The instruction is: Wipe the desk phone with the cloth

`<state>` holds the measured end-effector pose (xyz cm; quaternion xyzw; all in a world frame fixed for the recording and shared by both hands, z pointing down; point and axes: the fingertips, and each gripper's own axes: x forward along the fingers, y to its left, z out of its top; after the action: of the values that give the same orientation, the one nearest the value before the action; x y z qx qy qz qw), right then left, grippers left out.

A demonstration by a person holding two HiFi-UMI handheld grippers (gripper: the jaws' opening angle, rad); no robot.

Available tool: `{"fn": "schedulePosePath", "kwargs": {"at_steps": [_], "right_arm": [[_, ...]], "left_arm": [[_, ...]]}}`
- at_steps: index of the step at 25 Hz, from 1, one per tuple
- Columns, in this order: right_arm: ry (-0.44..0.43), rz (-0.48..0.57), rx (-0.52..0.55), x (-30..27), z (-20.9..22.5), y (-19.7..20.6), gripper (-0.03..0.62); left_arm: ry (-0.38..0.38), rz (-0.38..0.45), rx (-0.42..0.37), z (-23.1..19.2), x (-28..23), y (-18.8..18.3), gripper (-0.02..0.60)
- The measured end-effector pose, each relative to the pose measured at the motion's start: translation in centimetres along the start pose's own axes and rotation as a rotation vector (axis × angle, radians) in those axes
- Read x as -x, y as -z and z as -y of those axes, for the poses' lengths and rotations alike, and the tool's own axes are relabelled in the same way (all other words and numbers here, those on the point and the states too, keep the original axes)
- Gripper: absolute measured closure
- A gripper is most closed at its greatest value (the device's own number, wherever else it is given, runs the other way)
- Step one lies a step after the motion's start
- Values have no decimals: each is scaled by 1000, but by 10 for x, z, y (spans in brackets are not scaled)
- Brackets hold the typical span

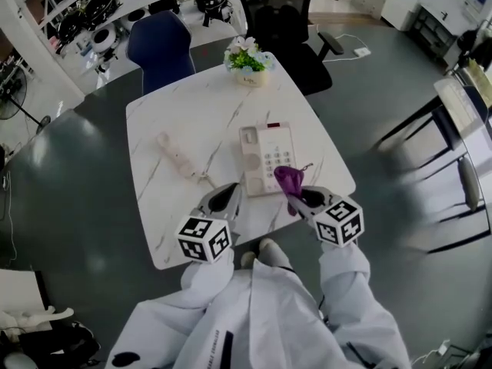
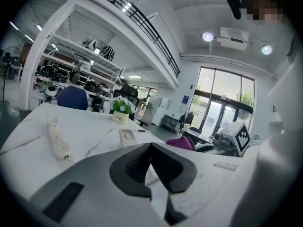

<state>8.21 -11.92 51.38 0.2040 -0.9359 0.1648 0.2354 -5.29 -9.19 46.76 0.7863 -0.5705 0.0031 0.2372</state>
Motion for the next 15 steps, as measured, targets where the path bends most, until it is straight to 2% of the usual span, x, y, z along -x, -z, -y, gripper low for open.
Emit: {"fn": "schedulePosePath", "kwargs": {"at_steps": [4,15], "right_arm": [[11,110,-25,6,7,-25,554],[-13,253,-33,3,33,-79,554]], "left_arm": [[-7,22,-10,-1,0,-9,584],[-74,68,9,-15,-20,-35,584]]}}
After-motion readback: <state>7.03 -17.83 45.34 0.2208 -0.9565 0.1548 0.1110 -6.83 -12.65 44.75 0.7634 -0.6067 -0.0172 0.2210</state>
